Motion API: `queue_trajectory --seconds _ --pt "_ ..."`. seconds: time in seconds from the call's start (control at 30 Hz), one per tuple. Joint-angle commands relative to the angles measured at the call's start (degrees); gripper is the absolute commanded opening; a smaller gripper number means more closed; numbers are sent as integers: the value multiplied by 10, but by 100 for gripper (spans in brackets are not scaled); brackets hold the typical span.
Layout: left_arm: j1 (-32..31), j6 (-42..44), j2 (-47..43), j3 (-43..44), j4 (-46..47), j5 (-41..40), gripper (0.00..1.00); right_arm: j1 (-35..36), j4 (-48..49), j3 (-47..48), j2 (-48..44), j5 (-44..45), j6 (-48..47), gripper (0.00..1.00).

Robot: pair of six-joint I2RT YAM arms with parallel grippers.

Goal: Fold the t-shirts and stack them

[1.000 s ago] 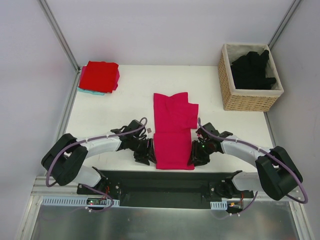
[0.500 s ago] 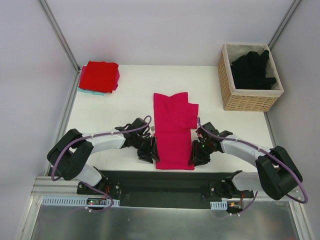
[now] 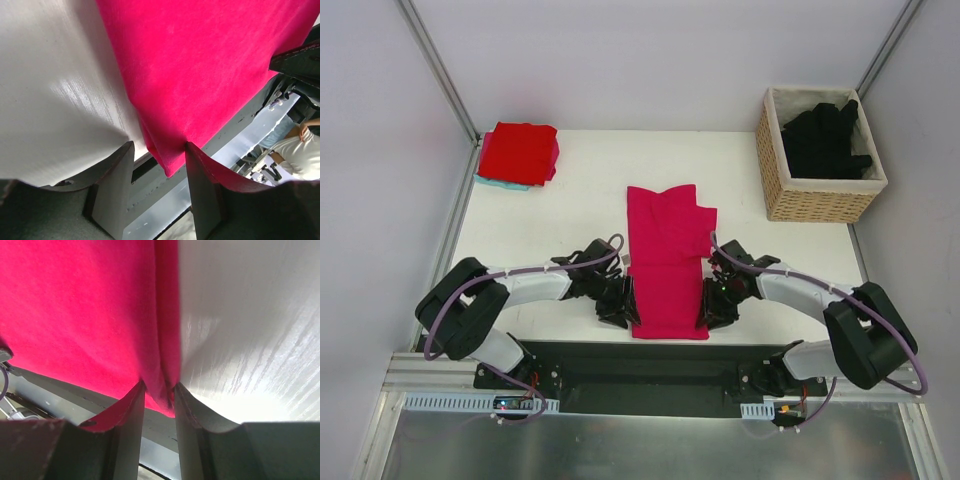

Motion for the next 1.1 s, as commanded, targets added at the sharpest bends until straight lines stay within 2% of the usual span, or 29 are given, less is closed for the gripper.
queue_trajectory --seconds 0.0,0.23,0.5,0.6,0.63,0.7,0.73,0.77,1.07 --pt "-10 -14 13 -10 30 10 44 -1 -13 27 12 6 -12 32" --pt "-14 -16 35 -19 50 12 39 -2 -17 38 26 5 -18 32" --pt "-15 -7 54 -16 64 27 11 -2 -18 58 42 2 -21 30" --pt "-14 -2 51 -14 60 27 2 -2 -17 66 47 -2 -24 27" --pt "-14 1 51 -13 54 28 0 -2 -17 66 48 -4 -24 21" --pt "-15 7 49 -6 54 28 0 -2 -21 72 48 -6 -25 13" --pt "-14 11 48 -4 38 28 0 -1 -24 74 48 -6 -24 3" --pt "-14 13 42 -2 29 28 0 -1 -31 77 49 -6 -24 1" --pt "-15 12 4 -7 -19 41 0 2 -56 74 38 -13 -25 1"
